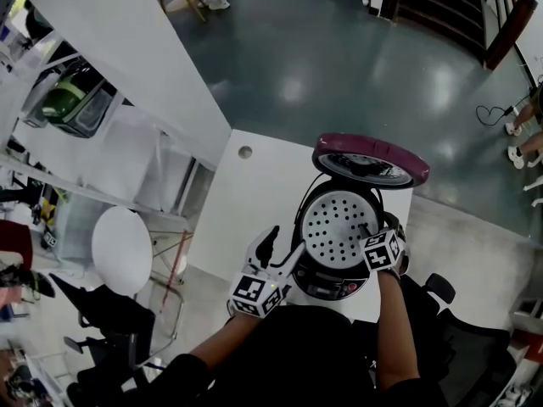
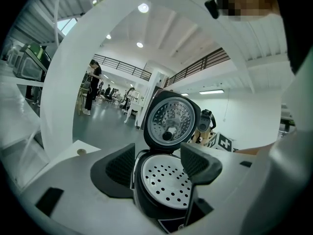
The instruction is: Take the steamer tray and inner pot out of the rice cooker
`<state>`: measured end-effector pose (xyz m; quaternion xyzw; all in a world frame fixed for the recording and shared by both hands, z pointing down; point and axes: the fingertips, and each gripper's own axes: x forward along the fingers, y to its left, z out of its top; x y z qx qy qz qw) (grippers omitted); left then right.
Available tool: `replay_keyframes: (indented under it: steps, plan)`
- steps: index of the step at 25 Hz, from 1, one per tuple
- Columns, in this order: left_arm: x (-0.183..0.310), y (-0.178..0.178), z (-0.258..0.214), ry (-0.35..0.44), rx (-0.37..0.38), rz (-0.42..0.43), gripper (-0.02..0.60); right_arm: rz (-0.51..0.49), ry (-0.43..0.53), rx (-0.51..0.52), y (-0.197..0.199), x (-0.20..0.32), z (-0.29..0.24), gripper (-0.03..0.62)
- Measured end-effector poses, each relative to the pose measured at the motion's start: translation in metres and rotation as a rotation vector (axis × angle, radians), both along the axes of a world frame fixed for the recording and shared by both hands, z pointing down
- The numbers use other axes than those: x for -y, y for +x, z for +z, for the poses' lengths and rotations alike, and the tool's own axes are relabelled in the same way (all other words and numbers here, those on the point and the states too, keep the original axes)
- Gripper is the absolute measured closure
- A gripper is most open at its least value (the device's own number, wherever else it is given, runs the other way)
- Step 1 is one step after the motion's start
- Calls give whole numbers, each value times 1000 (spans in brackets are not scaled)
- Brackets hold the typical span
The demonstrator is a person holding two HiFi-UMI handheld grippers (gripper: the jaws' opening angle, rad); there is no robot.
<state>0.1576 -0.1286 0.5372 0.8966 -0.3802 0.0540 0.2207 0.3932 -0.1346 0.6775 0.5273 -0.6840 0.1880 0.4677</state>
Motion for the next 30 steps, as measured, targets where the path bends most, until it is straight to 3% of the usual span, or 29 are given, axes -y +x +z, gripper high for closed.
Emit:
replay_keyframes:
  steps: [5,11,27,30]
  plan:
    - [-2,-6,0,-5,3,-17,313,-37,-57,-84,2,-3,10,377]
    - [-5,-14,4,-9,9,-41,313,-111,-33,-202,6,-3,10,445]
    - [-9,-19,0,2,19,-71,314,-64,41,-81,3,7,-15,507]
    - [-9,-16,-2,6,18,-72,316,-35,67,-10,4,11,-23,517]
